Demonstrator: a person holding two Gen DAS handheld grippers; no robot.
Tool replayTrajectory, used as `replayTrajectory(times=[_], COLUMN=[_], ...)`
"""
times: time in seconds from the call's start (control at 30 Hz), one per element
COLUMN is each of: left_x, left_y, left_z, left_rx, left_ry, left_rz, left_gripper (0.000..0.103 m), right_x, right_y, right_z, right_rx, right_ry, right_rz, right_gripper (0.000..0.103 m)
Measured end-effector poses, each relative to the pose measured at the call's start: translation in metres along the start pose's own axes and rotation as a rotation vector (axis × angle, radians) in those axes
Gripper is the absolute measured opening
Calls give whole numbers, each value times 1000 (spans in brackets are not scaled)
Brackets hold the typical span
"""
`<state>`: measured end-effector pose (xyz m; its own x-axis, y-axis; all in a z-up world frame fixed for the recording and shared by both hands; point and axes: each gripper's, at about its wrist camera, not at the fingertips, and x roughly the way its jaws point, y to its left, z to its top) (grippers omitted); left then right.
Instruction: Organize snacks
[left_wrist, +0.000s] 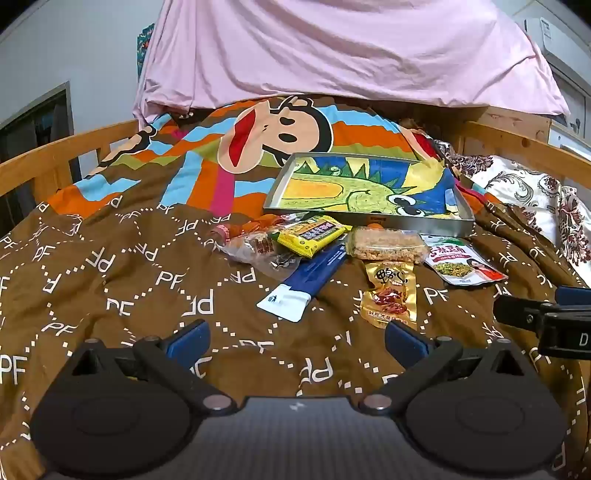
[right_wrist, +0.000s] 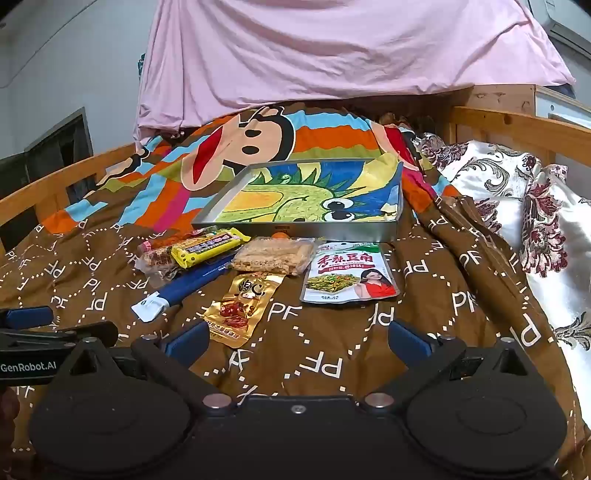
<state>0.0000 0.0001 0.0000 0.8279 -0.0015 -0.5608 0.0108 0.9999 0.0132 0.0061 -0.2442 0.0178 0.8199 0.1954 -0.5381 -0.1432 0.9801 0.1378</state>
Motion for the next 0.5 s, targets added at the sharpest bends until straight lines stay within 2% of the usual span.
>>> replayTrajectory(times=[0.5], left_x=[0], left_y=[-2], left_z=[0], left_rx=[4], left_ry=[7], left_rz=[-5], left_gripper=[103], right_x=[0], right_y=[0], right_z=[0], right_rx=[-2], right_ry=[-4], right_rz=[-3], right_gripper=[102])
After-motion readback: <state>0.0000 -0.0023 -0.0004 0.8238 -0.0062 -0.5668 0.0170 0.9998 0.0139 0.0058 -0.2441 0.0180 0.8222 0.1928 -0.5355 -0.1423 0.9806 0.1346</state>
